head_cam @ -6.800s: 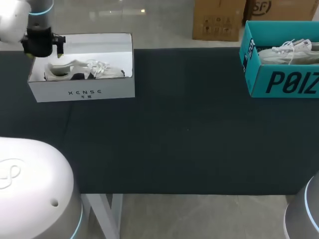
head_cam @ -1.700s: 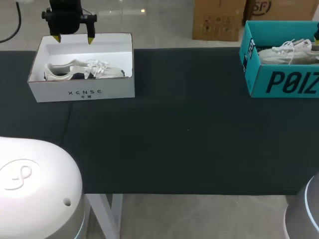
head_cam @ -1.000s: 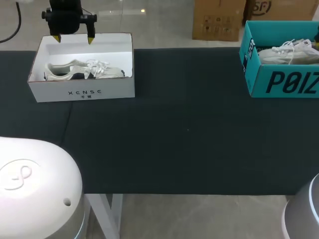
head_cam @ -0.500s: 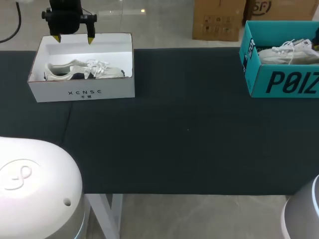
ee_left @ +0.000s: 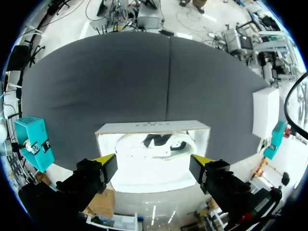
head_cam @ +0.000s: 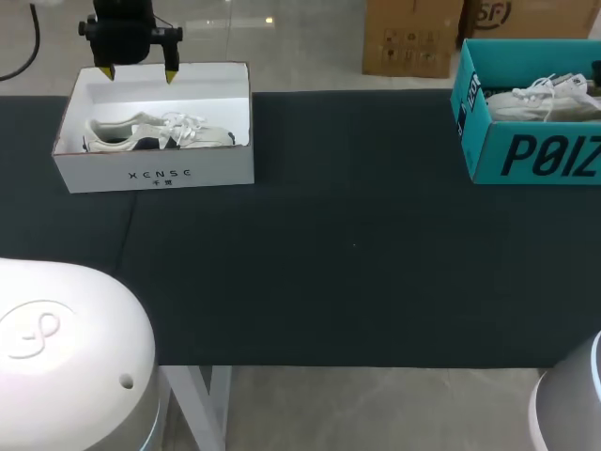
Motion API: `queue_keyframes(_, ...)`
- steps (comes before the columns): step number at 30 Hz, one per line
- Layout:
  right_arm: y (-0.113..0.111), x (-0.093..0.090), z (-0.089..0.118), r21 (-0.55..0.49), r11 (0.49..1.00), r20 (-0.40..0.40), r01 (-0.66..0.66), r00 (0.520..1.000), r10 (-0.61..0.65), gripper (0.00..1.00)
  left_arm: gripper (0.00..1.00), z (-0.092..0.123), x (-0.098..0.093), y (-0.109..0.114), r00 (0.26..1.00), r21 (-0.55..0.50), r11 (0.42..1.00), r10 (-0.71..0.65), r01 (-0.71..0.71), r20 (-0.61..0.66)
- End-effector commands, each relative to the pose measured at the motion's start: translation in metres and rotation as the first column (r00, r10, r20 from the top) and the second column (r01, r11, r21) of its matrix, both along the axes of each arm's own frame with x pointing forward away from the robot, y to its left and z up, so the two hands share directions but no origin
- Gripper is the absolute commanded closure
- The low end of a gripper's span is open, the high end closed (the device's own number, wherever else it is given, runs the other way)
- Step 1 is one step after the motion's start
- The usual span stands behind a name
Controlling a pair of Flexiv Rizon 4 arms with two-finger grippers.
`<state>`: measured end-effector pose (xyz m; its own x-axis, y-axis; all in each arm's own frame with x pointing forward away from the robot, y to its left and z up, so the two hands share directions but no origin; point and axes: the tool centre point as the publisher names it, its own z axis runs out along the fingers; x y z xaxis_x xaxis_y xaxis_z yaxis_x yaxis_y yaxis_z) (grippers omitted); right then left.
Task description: Take the shoe out of the shoebox, open the shoe tongue, remove and reinsert the insole, then place the shoe into the shoebox
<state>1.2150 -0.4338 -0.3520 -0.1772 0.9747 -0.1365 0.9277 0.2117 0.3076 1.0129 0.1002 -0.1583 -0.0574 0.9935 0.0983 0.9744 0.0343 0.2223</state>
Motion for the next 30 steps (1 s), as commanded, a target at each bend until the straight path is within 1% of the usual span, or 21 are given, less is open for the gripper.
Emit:
queue_keyframes(1, -0.007, 0.013, -0.002, -0.059, 0.998, -0.315, 0.038, 0.948, -0.055, 1.0, 0.0, 0.0, 0.0, 0.0, 1.0, 0.003, 1.0, 0.0, 0.0, 0.001)
queue_keyframes(4, -0.009, 0.013, 0.002, -0.061, 0.997, -0.314, 0.043, 0.948, -0.06, 1.0, 0.0, 0.0, 0.0, 0.0, 1.0, 0.003, 1.0, 0.0, 0.0, 0.001)
queue_keyframes(8, -0.009, 0.014, 0.015, -0.057, 0.997, -0.306, 0.05, 0.95, -0.066, 1.0, 0.0, 0.0, 0.0, 0.0, 1.0, 0.003, 1.0, 0.0, 0.0, 0.001)
queue_keyframes(16, -0.005, 0.012, 0.051, -0.059, 0.997, -0.272, 0.048, 0.96, -0.063, 1.0, 0.0, 0.0, 0.0, 0.0, 1.0, 0.003, 1.0, 0.0, 0.0, 0.001)
queue_keyframes(20, -0.006, 0.005, 0.076, -0.069, 0.996, -0.237, 0.058, 0.969, -0.073, 1.0, 0.0, 0.0, 0.0, 0.0, 1.0, 0.003, 1.0, 0.0, 0.0, 0.001)
queue_keyframes(22, -0.006, -0.001, 0.092, -0.064, 0.996, -0.212, 0.066, 0.974, -0.078, 1.0, 0.0, 0.0, 0.0, 0.0, 1.0, 0.003, 1.0, 0.0, 0.0, 0.001)
queue_keyframes(26, -0.003, -0.017, 0.126, -0.066, 0.996, -0.162, 0.066, 0.984, -0.076, 1.0, 0.0, 0.0, 0.0, 0.0, 1.0, 0.003, 1.0, 0.0, 0.0, 0.001)
queue_keyframes(30, 0.004, -0.036, 0.162, -0.068, 0.996, -0.1, 0.062, 0.993, -0.068, 1.0, 0.0, 0.0, 0.0, 0.0, 1.0, 0.003, 1.0, 0.0, 0.0, 0.001)
